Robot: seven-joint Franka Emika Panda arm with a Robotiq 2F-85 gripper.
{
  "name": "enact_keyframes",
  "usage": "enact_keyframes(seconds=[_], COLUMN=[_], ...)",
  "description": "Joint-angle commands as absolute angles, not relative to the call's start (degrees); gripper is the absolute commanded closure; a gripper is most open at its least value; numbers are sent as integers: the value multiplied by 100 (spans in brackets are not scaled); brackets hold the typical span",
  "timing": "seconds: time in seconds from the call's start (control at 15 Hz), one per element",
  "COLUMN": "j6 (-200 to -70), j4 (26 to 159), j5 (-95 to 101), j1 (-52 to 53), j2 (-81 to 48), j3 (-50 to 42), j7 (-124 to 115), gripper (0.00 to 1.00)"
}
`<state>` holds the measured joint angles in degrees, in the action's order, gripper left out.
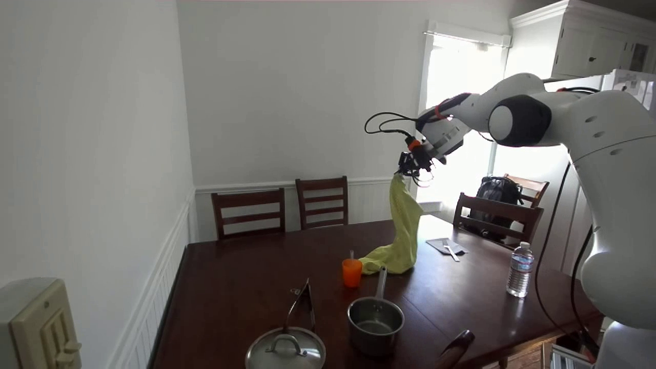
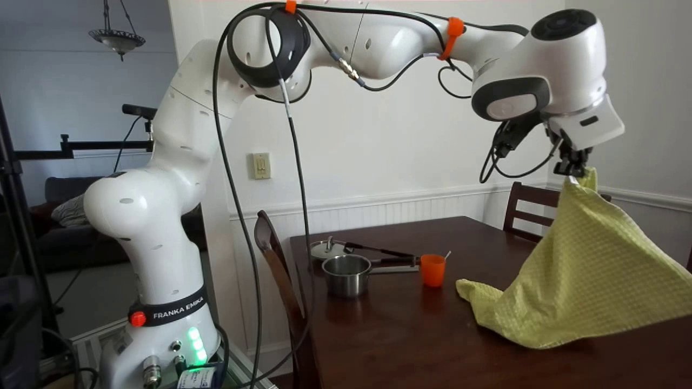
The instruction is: Fold the yellow cloth from right to left
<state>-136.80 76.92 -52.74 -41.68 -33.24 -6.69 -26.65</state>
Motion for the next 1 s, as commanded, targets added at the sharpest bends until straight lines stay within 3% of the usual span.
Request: enact_keyframes(seconds=[0.0,0.47,0.93], j6=[-13528,-12554,-11385], j4=[7884,8112,7692], j5=[-5217,-3985,-4031], j1=[-3751,-2836,-2864], j2=[-3023,-3098,-3458], j3=[-400,-1286,-1192], j7=[-2309,-2720,-2375], gripper=[99,99,96])
